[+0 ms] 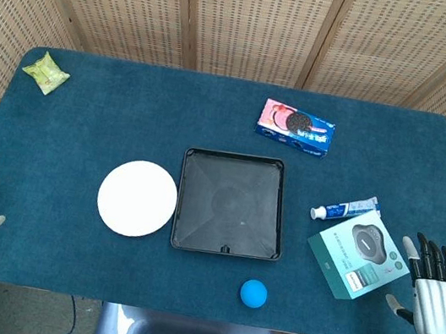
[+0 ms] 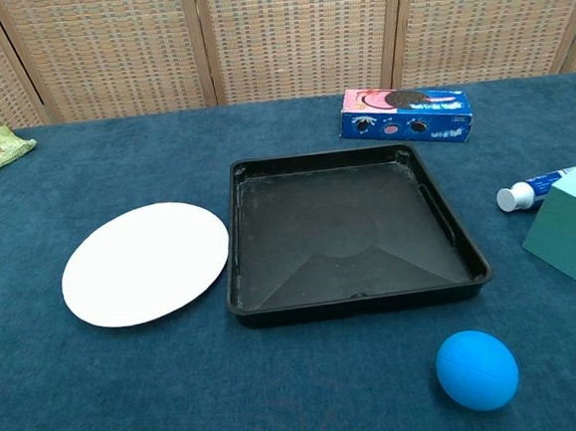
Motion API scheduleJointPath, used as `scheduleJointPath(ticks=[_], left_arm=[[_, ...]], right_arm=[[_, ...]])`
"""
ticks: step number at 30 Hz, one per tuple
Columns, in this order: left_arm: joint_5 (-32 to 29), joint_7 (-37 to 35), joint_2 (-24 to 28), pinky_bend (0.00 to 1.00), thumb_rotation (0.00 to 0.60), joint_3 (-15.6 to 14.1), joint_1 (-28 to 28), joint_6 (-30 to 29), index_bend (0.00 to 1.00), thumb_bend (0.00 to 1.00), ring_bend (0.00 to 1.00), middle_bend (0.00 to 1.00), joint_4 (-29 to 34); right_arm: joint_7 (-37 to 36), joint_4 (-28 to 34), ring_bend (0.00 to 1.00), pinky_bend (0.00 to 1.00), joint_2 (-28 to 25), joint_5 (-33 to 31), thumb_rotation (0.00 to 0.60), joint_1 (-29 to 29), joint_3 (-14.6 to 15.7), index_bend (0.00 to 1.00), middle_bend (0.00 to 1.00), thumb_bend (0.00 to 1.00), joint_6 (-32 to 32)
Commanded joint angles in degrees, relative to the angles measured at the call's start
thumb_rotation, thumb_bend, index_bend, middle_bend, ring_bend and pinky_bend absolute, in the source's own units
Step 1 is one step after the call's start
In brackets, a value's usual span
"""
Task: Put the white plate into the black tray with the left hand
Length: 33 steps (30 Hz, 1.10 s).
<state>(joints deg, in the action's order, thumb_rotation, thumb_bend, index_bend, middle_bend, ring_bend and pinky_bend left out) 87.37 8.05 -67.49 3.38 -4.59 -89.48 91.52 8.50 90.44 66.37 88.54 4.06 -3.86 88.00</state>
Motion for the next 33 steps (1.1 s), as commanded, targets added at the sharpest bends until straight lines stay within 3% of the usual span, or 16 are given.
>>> scheduleJointPath(ticks=[1,33], left_arm=[[0.0,0.1,-0.1,0.00,0.600,0.1,0.0,-0.2,0.00,0.01,0.00,0.00,0.1],[0.8,1.2,-1.8,0.00,0.600,0.1,-0.3,-0.3,0.00,0.02,0.00,0.00,-1.0]], right_arm=[[-0.1,-0.1,0.00,0.00,0.1,0.2,0.600,0.0,0.1,0.03,0.00,0.17,0.1],[-0.1,0.4,0.00,0.00,-0.1,0.3,0.600,-0.2,0.2,0.06,0.00,0.17,0.2]])
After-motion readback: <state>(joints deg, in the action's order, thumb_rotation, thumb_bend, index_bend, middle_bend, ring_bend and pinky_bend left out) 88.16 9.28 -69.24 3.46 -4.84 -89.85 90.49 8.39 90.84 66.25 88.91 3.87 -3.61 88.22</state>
